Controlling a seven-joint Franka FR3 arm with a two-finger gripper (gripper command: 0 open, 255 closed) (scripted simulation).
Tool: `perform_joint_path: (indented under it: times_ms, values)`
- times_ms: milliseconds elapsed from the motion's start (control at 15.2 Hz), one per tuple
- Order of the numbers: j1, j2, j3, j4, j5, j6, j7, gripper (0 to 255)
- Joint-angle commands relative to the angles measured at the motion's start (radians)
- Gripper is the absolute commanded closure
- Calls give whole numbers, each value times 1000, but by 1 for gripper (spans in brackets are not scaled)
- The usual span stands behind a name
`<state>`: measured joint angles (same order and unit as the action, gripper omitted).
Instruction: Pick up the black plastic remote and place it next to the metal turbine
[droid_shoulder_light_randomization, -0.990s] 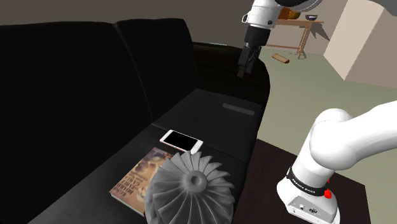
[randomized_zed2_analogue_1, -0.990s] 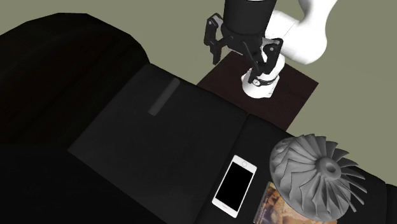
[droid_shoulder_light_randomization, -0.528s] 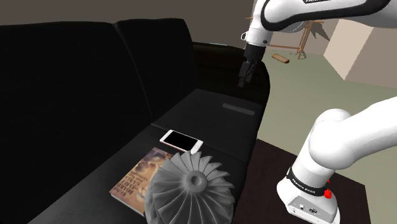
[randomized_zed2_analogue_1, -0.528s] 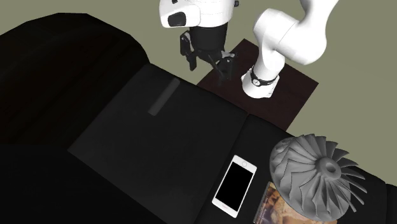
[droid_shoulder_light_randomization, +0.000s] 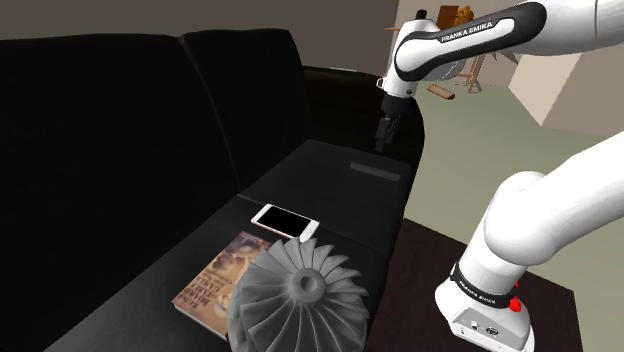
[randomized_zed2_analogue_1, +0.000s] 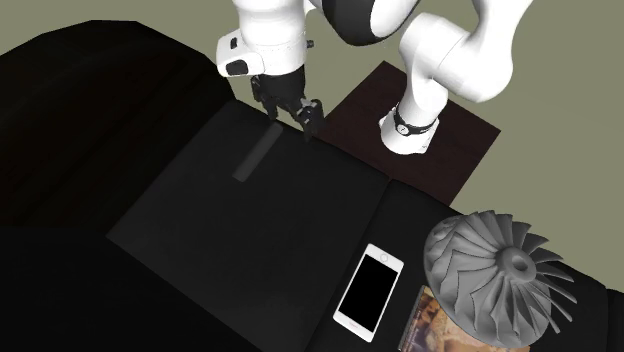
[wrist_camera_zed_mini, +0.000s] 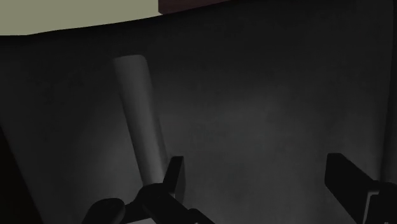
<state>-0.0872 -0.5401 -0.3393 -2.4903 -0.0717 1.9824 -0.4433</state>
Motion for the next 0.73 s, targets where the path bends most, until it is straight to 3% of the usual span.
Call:
perform_joint_path:
  times_ms: [0,330,660]
  values:
    - [-1,54,-31,1,-4,47,-37,0]
    - [0,219,-121,28,11,164,-154,0]
    - [8,408,-201,85,81,264,-294,0]
